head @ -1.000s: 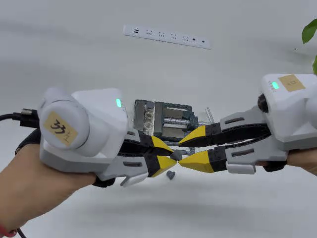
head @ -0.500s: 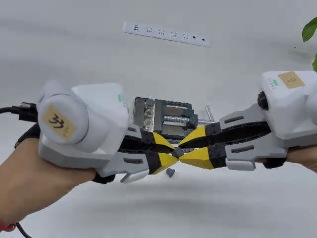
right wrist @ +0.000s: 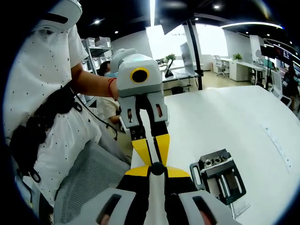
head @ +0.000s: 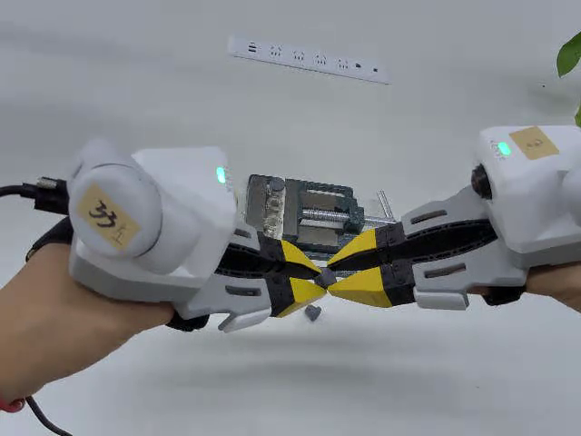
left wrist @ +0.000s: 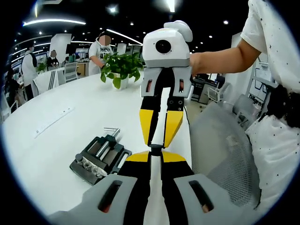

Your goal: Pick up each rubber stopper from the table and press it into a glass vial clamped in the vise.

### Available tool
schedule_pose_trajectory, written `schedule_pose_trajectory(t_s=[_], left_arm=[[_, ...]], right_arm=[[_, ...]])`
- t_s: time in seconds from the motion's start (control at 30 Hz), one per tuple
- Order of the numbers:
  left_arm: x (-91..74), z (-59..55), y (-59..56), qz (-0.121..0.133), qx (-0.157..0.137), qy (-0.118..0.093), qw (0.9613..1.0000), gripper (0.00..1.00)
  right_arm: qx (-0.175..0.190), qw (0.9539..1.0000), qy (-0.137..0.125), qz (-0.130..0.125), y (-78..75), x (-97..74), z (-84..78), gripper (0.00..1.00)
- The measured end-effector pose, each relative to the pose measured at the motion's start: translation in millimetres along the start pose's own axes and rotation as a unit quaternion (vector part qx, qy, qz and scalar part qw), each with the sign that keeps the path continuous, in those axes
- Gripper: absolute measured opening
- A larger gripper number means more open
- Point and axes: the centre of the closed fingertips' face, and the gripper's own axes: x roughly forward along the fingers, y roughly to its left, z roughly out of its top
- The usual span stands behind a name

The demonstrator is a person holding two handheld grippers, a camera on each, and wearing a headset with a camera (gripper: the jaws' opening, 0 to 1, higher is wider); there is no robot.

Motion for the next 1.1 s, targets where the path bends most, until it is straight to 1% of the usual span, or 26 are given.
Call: schedule_pose_trajectory(t_s=[0.3, 0.57, 0.67, 0.9, 1.1], left_arm=[[-2.7, -3.4, 0.8, -0.002, 0.004, 0.004, 1.0, 0.04], [-3.9, -6.7, -1.3, -0.016, 0.007, 0.008, 0.9998, 0.03], [-4.2, -6.9, -2.6, -0.021, 0.007, 0.009, 0.9997, 0.03], [-4.4, -10.2, -4.7, -0.027, 0.013, 0.022, 0.9993, 0.03], [-3.7, -14.0, -6.6, -0.03, 0.019, 0.03, 0.9989, 0.03]], right_arm=[[-0.009, 0.9999, 0.01, 0.001, 0.5, 3.6, 0.7, 0.05], [-0.011, 0.9996, 0.021, 0.015, 4.9, 6.4, 0.6, 0.05], [-0.005, 0.9995, 0.024, 0.02, 6.2, 6.8, 0.8, 0.05], [0.001, 0.9993, 0.028, 0.025, 9.3, 9.0, -0.8, 0.06], [-0.005, 0.9991, 0.034, 0.024, 10.3, 11.6, -3.1, 0.05]])
